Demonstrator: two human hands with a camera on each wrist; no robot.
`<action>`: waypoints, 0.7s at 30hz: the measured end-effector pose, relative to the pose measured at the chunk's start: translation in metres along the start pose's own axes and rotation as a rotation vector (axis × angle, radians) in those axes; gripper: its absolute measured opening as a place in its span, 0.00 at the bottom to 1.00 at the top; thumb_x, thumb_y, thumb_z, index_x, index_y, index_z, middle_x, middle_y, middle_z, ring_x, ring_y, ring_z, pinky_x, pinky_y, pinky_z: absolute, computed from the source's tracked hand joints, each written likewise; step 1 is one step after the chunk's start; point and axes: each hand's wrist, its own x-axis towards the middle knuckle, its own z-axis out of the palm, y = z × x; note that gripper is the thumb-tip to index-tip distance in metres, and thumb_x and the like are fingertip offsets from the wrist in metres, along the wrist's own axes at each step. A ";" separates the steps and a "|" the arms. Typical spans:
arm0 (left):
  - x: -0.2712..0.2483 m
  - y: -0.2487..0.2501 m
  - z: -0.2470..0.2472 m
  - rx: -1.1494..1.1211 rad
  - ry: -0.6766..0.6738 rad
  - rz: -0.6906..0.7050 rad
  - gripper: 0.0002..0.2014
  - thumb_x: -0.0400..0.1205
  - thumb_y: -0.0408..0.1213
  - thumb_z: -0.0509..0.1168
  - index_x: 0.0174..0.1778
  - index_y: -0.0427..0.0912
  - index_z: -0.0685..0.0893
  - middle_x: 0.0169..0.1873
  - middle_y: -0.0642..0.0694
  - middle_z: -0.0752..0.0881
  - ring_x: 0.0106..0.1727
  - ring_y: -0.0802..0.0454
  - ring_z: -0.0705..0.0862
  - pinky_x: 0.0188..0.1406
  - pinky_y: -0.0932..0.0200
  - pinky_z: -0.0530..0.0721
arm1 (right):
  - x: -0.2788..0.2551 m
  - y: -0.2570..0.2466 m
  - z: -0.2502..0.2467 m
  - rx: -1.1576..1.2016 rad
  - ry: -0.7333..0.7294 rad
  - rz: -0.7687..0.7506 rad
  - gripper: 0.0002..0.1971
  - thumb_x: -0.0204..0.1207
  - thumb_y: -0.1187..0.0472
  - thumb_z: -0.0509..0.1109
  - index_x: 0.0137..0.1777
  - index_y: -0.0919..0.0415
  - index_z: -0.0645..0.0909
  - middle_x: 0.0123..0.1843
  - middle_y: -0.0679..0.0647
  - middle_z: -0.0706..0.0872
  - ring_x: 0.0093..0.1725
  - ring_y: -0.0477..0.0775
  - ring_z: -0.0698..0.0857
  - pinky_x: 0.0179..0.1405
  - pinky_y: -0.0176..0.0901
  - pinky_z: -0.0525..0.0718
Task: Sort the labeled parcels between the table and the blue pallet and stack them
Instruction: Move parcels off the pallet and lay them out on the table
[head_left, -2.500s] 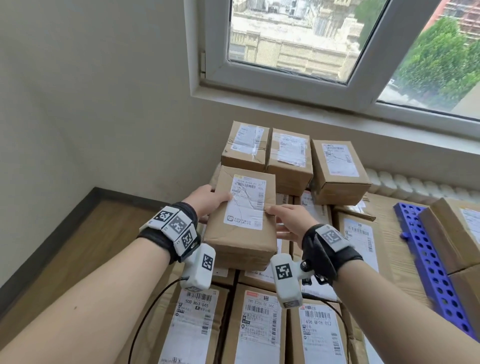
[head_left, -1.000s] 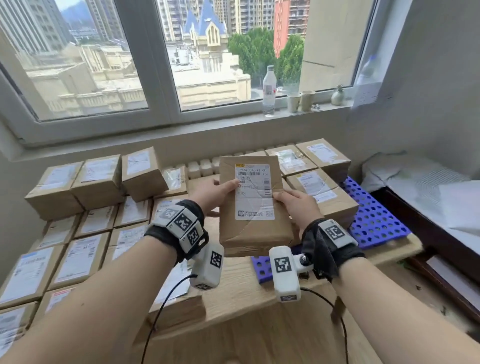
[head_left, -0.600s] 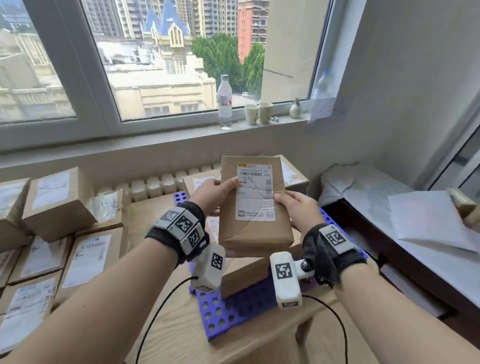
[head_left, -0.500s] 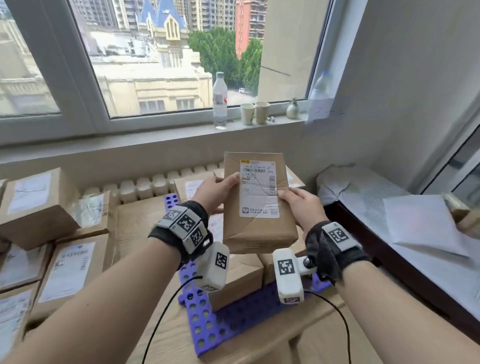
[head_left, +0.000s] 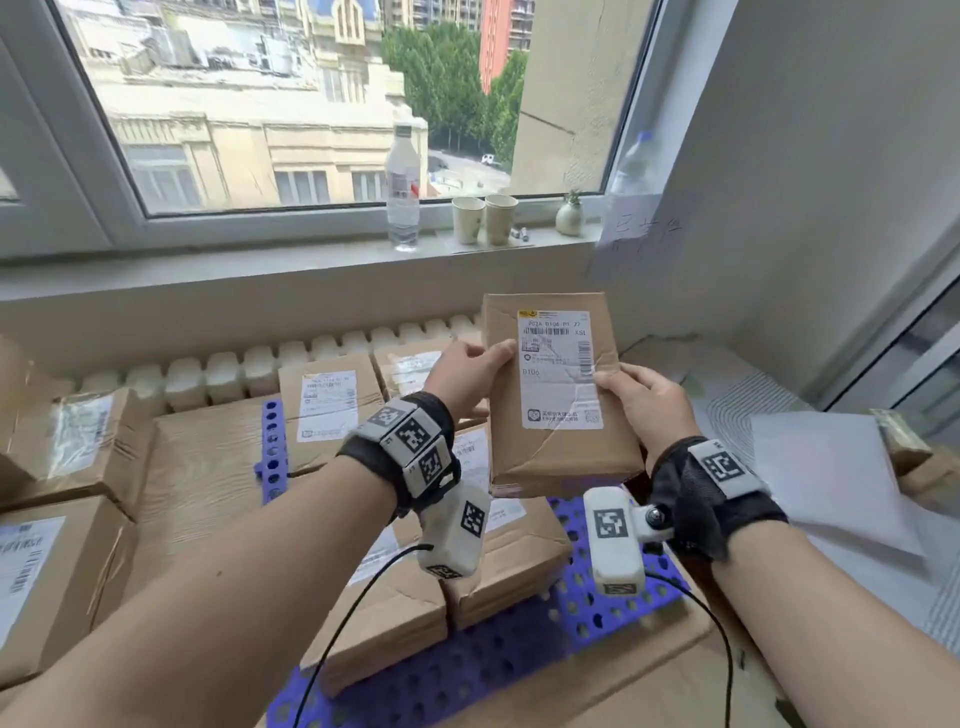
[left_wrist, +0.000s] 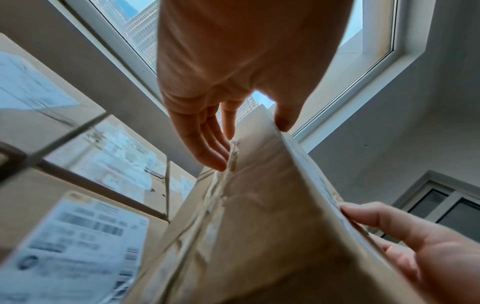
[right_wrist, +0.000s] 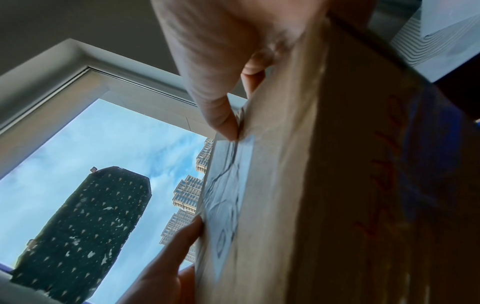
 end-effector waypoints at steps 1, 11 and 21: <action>0.001 0.002 0.009 0.012 0.004 -0.005 0.25 0.83 0.53 0.63 0.65 0.36 0.77 0.55 0.45 0.85 0.50 0.50 0.84 0.35 0.55 0.87 | 0.007 0.002 -0.008 -0.003 -0.010 0.002 0.15 0.71 0.61 0.75 0.58 0.61 0.86 0.52 0.58 0.90 0.52 0.58 0.89 0.57 0.56 0.87; 0.003 -0.001 0.097 0.101 -0.002 -0.197 0.17 0.84 0.50 0.62 0.58 0.39 0.75 0.52 0.44 0.83 0.51 0.48 0.84 0.53 0.47 0.87 | 0.068 0.050 -0.081 -0.070 -0.161 0.105 0.18 0.69 0.63 0.76 0.60 0.63 0.84 0.54 0.59 0.90 0.56 0.59 0.88 0.62 0.56 0.84; -0.005 -0.034 0.142 0.137 0.076 -0.399 0.22 0.84 0.45 0.63 0.69 0.35 0.72 0.50 0.46 0.80 0.56 0.46 0.81 0.43 0.50 0.87 | 0.082 0.109 -0.098 -0.175 -0.334 0.231 0.15 0.67 0.67 0.76 0.55 0.59 0.87 0.49 0.57 0.91 0.52 0.59 0.89 0.61 0.57 0.85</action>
